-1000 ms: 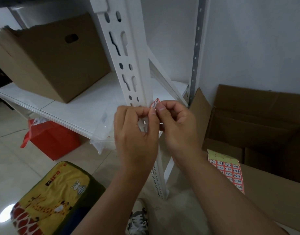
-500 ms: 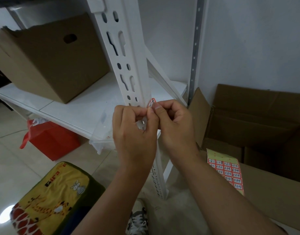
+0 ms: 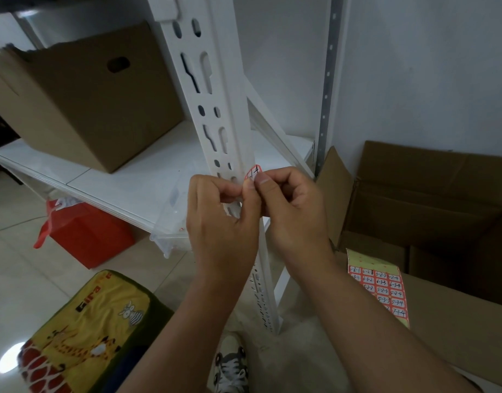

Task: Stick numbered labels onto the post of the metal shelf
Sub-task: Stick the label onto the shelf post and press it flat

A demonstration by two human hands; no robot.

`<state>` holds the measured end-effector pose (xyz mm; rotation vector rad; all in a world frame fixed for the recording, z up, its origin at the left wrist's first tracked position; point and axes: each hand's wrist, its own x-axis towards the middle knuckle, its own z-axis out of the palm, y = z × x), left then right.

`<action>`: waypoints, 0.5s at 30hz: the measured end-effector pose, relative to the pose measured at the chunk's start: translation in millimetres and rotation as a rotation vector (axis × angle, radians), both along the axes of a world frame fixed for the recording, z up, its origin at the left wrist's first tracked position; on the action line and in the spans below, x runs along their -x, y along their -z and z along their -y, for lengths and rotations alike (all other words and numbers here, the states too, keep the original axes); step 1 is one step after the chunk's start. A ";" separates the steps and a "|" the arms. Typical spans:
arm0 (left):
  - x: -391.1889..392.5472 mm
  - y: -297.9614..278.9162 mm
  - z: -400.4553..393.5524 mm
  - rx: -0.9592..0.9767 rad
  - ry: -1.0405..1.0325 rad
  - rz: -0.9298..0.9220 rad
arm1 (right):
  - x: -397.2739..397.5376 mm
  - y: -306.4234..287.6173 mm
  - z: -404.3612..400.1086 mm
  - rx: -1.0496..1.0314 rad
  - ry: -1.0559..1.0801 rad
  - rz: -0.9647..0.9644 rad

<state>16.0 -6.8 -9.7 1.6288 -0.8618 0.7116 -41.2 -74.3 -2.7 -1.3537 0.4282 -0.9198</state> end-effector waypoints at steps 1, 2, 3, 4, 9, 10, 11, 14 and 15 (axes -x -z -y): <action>-1.5 0.1 -0.7 0.007 0.019 -0.004 | -0.2 0.1 0.1 0.000 0.000 -0.002; -3.2 0.2 -1.8 0.012 0.035 -0.010 | -0.2 0.2 0.1 0.003 0.001 -0.007; -5.6 0.5 -2.5 0.015 0.048 -0.022 | -0.2 0.5 0.1 0.007 0.004 -0.011; -8.4 0.9 -3.3 0.020 0.058 -0.041 | 0.1 0.2 0.0 0.010 0.004 -0.011; -22.3 0.9 -6.8 -0.022 0.109 -0.168 | 1.8 -1.1 -0.7 0.007 -0.018 0.018; -23.0 -0.9 -7.6 -0.036 0.151 -0.222 | 2.0 -1.0 -0.9 0.006 -0.021 0.021; -23.3 -2.3 -8.0 -0.052 0.194 -0.269 | 2.0 -0.7 -0.8 0.005 -0.023 0.026; -22.2 -3.9 -8.2 -0.088 0.194 -0.258 | 1.6 -0.3 -0.8 0.001 -0.024 0.032; -21.0 -4.4 -8.0 -0.086 0.189 -0.246 | 1.4 -0.2 -0.7 0.004 -0.024 0.029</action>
